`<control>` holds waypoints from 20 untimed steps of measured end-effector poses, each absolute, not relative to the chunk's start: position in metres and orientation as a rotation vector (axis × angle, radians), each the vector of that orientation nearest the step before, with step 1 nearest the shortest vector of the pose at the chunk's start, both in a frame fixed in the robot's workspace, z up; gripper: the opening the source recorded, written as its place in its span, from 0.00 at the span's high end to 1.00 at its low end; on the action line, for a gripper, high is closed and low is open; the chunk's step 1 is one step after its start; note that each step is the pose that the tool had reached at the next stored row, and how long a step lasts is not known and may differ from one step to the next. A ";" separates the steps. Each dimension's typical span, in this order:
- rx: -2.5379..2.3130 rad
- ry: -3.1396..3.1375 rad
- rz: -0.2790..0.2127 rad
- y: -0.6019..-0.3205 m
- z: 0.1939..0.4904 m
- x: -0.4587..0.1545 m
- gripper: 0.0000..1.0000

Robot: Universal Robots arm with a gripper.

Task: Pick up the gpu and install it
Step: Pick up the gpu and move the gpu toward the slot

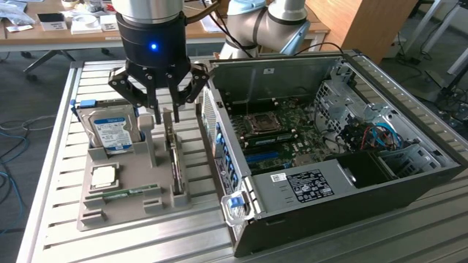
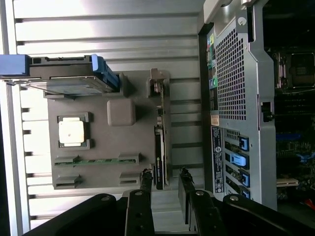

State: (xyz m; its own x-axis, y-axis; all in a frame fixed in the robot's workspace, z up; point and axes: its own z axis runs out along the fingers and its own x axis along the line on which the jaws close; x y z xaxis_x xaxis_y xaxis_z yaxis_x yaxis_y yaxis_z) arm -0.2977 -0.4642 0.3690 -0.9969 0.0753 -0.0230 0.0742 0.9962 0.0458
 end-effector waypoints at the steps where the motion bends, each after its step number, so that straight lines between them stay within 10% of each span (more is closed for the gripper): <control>1: 0.117 3.114 0.070 -0.464 0.369 -0.298 0.64; 20: 0.117 3.114 0.070 -0.464 0.357 -0.298 0.64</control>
State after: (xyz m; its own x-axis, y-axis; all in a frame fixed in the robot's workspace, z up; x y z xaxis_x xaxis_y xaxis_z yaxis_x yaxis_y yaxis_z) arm -0.2977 -0.4642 0.3574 -0.9969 0.0753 -0.0233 0.0742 0.9962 0.0461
